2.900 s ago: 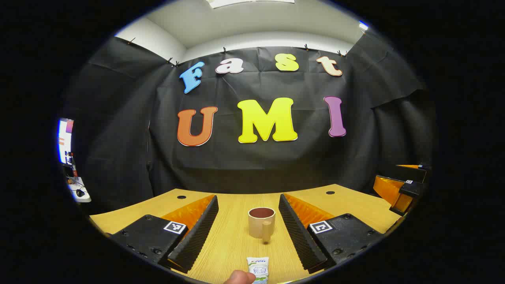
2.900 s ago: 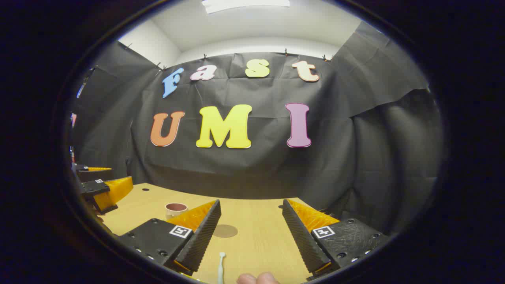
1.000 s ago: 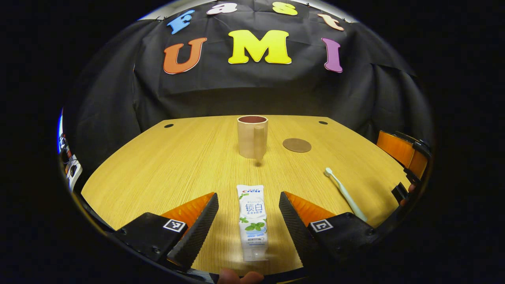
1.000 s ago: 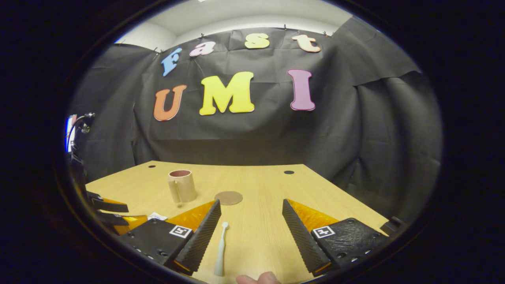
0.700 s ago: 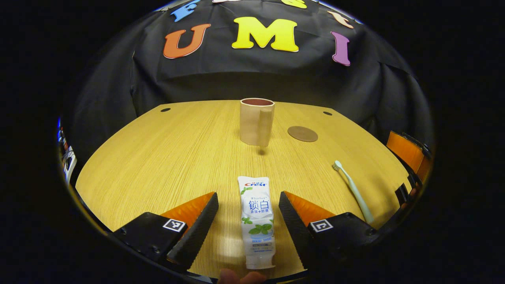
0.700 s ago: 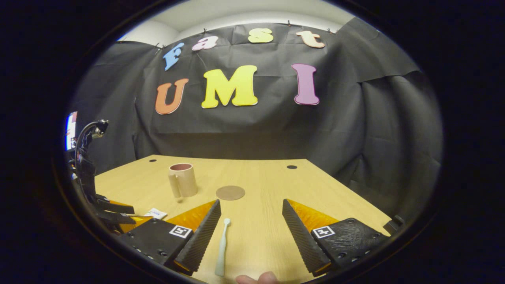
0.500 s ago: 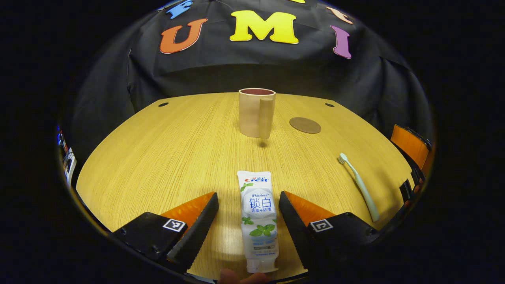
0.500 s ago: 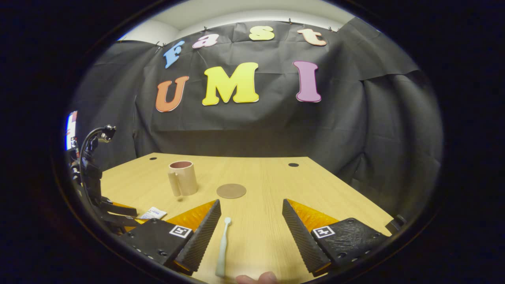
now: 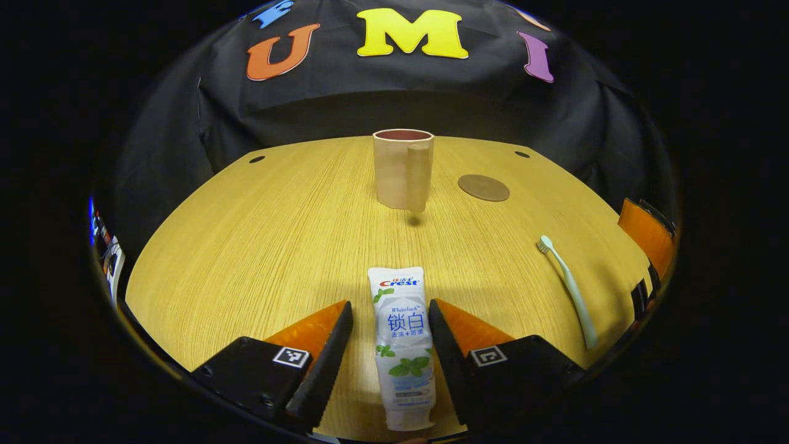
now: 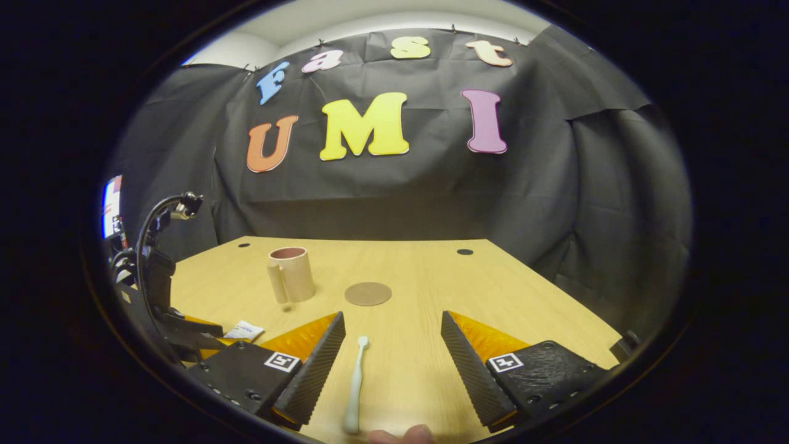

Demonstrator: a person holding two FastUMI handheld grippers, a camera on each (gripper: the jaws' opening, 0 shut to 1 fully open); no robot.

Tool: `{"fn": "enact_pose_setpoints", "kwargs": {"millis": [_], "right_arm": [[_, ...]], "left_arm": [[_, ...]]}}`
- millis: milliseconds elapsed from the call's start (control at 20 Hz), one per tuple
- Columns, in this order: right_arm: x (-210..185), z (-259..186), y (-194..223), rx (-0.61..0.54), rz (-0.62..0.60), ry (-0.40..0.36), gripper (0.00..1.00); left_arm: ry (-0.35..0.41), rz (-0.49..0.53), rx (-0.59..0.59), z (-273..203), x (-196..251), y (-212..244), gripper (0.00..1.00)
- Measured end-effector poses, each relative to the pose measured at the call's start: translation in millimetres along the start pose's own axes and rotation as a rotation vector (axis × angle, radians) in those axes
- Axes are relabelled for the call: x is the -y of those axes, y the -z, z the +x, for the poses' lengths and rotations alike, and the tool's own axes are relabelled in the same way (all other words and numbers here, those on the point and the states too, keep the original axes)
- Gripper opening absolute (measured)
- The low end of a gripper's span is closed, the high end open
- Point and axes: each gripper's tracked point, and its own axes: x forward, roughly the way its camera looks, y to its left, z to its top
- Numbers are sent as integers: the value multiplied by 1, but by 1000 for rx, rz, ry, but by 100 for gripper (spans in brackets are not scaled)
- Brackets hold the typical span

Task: Put the toothbrush and toothpaste on the desktop into the cup, then pick up the cup and place it on the coaster on the desktop.

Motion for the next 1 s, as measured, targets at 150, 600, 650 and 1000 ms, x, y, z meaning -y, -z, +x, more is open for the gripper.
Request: {"fn": "enact_pose_setpoints", "kwargs": {"millis": [150,600,650,1000], "right_arm": [[-1,0,1,0,-14,0,95],[0,-2,-1,11,-24,19,95],[0,-2,1,6,-19,18,95],[-7,-1,19,-58,0,-4,95]], "left_arm": [[11,3,12,2,5,-1,61],[22,-9,82,-5,4,-10,46],[12,-5,101,-8,4,-15,46],[-36,-15,268,-64,-4,-55,45]]}}
